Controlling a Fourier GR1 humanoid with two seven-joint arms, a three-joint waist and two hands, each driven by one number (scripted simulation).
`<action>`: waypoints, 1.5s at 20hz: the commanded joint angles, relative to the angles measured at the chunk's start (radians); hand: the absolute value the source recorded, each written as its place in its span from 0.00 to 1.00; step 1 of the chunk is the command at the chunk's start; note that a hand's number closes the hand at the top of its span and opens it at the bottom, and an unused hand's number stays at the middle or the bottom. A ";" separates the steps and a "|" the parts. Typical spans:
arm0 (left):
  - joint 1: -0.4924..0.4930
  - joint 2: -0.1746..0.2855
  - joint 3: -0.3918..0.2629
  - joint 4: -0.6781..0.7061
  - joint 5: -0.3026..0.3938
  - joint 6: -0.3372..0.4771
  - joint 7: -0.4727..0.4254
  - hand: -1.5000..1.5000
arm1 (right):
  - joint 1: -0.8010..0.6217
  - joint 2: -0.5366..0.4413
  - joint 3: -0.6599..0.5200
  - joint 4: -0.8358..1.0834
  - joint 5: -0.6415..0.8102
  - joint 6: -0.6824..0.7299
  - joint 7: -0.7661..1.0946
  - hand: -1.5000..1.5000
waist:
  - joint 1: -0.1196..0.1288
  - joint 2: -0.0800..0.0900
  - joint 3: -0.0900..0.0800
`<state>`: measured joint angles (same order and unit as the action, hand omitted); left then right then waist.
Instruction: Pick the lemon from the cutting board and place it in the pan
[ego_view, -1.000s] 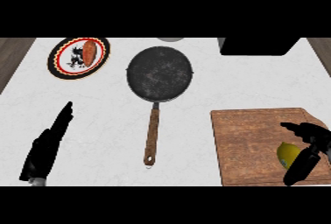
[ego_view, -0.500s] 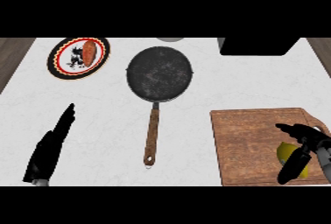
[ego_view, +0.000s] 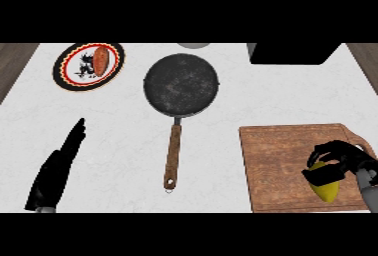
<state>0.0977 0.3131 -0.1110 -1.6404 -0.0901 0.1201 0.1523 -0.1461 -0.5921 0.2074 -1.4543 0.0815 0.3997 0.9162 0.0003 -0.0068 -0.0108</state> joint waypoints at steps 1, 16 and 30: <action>-0.022 0.015 0.049 0.007 0.033 -0.046 0.015 0.50 | 0.092 0.037 0.008 -0.048 0.015 0.012 -0.013 1.00 | -0.004 0.006 0.011; -0.038 -0.026 0.020 0.051 -0.015 -0.029 -0.021 0.50 | -0.447 -0.017 0.088 0.183 0.462 -0.200 -0.394 1.00 | 0.025 0.012 0.011; -0.022 -0.035 0.048 0.100 -0.027 -0.039 -0.101 0.50 | -0.761 0.259 0.058 0.428 0.600 -0.504 -0.652 1.00 | 0.022 0.012 0.010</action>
<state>0.0701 0.2832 -0.0856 -1.6023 -0.1124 0.0786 0.1239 -0.8305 -0.4216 0.2846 -1.0850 0.6883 -0.0884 0.2866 0.0315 0.0063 0.0003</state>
